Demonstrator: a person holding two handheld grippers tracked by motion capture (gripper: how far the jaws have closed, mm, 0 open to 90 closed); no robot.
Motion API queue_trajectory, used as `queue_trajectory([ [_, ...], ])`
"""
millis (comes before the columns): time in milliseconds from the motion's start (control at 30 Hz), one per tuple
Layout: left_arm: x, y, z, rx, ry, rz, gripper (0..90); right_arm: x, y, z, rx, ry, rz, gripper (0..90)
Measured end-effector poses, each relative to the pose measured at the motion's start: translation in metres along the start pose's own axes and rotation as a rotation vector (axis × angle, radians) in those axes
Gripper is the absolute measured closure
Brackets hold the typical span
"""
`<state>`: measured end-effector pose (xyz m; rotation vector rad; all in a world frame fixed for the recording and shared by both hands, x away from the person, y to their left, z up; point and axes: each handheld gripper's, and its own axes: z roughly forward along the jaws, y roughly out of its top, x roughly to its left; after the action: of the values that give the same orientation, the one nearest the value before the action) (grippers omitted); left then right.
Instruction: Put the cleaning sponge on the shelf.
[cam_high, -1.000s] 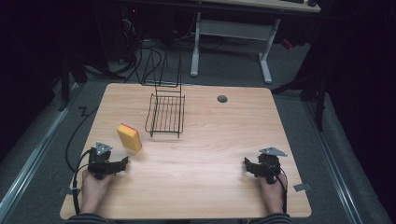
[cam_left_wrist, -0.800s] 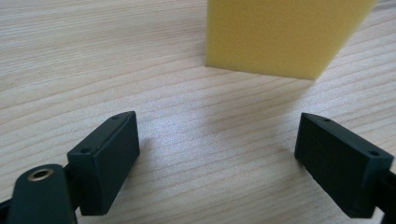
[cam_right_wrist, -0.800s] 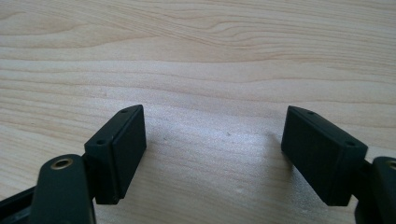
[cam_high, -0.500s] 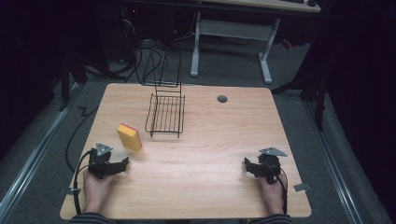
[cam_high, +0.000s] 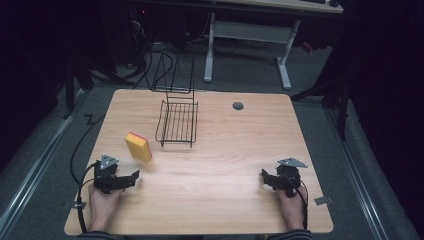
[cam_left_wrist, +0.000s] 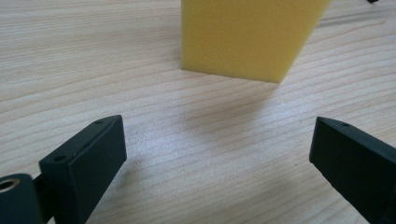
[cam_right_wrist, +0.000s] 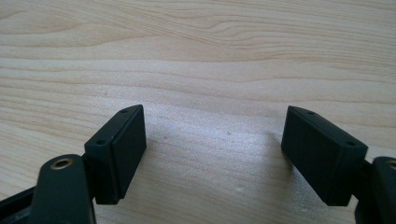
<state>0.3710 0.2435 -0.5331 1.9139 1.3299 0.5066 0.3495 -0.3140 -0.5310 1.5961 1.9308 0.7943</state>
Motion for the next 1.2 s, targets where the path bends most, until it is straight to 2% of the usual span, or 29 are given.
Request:
queue_trajectory([
  [467, -0.002, 0.007, -0.017, -0.03, -0.007, 0.005, 1.7, 0.0, 0.0, 0.0, 0.0, 0.0, 0.001, 22.3],
  [667, -0.006, 0.016, -0.021, -0.036, -0.016, 0.019, 0.3, 0.0, 0.0, 0.0, 0.0, 0.0, 0.001, 22.3],
  [833, -0.01, 0.03, -0.023, -0.044, -0.03, 0.042, 0.3, 0.0, 0.0, 0.0, 0.0, 0.0, 0.0, 22.3],
  [1200, -0.015, 0.047, -0.025, -0.064, -0.027, 0.058, 0.3, 0.0, 0.0, 0.0, 0.0, 0.0, 0.0, 22.3],
])
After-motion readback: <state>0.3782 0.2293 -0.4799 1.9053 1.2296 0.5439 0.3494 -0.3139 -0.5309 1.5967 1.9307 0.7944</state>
